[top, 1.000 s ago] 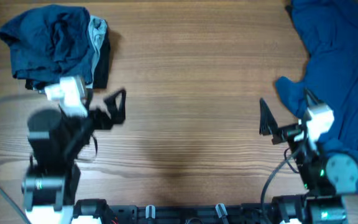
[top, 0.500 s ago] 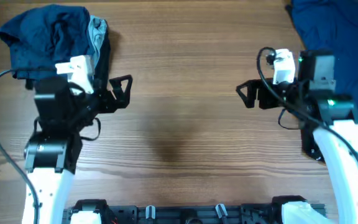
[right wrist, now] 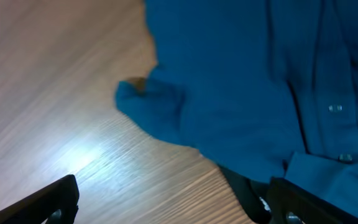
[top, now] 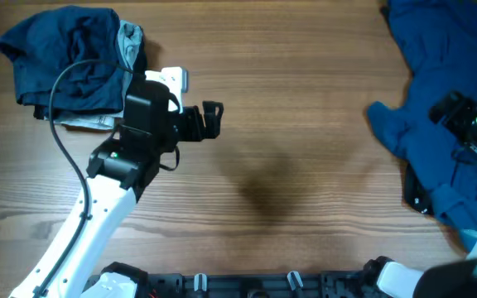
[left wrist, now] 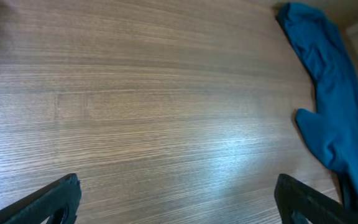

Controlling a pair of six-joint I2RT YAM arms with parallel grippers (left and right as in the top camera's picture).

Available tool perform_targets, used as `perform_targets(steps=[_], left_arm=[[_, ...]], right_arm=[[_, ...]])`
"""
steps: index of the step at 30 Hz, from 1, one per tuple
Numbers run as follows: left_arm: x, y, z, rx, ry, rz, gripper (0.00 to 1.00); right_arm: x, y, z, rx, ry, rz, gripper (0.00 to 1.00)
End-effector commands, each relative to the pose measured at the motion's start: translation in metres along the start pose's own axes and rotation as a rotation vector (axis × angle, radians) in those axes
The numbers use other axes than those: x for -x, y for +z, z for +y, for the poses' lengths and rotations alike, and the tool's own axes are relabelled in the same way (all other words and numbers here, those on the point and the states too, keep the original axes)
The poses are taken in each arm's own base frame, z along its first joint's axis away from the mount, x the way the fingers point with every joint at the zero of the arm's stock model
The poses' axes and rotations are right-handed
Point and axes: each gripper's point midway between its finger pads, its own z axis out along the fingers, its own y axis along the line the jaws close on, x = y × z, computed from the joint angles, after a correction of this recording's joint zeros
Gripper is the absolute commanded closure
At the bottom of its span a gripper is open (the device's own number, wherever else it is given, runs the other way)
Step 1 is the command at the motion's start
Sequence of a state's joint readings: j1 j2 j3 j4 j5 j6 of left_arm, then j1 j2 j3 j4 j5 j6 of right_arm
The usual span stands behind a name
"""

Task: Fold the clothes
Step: 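Reach the right gripper to the teal shirt and pinch its fabric, then lift the teal shirt with the right gripper and drag it leftward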

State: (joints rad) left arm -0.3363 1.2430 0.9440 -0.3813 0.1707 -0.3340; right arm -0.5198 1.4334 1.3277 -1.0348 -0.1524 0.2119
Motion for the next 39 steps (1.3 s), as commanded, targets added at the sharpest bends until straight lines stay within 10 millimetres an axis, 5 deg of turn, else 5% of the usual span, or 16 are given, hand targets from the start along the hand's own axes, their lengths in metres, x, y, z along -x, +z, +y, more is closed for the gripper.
perform_targets(steps=[1, 4, 9, 13, 20, 30, 32, 36, 38, 39], left_arm=[[0.006, -0.001, -0.009, 0.012, 0.008, -0.022, 0.00], [0.003, 0.001, -0.008, 0.016, 0.007, -0.011, 0.00], [-0.001, 0.009, -0.006, 0.023, 0.005, 0.006, 0.00], [-0.004, 0.014, -0.003, 0.030, 0.003, 0.021, 0.00], [-0.003, 0.014, -0.004, 0.028, 0.004, 0.017, 0.00], [-0.003, 0.014, -0.004, 0.029, 0.003, 0.019, 0.00], [-0.004, 0.014, -0.003, 0.030, 0.003, 0.021, 0.00], [-0.004, 0.014, -0.003, 0.030, 0.003, 0.021, 0.00], [-0.003, 0.014, -0.003, 0.030, 0.003, 0.020, 0.01], [-0.003, 0.014, -0.004, 0.029, 0.004, 0.017, 0.00]], right_arm=[[0.005, 0.030, -0.015, -0.048, 0.073, 0.050, 0.03], [0.003, 0.064, -0.019, -0.054, 0.017, 0.119, 0.09], [-0.032, 0.110, 0.001, -0.087, -0.111, 0.288, 0.18], [-0.048, 0.119, 0.003, -0.213, -0.158, 0.303, 0.21], [-0.085, 0.145, -0.028, -0.331, -0.146, 0.317, 0.37], [-0.062, 0.155, -0.023, -0.318, -0.145, 0.208, 0.75], [-0.062, 0.155, -0.023, -0.318, -0.146, 0.208, 0.96], [-0.063, 0.156, -0.020, -0.300, -0.151, 0.213, 0.96], [-0.062, 0.152, -0.007, -0.246, -0.196, 0.225, 0.96], [-0.053, 0.141, 0.017, -0.170, -0.260, 0.217, 0.96]])
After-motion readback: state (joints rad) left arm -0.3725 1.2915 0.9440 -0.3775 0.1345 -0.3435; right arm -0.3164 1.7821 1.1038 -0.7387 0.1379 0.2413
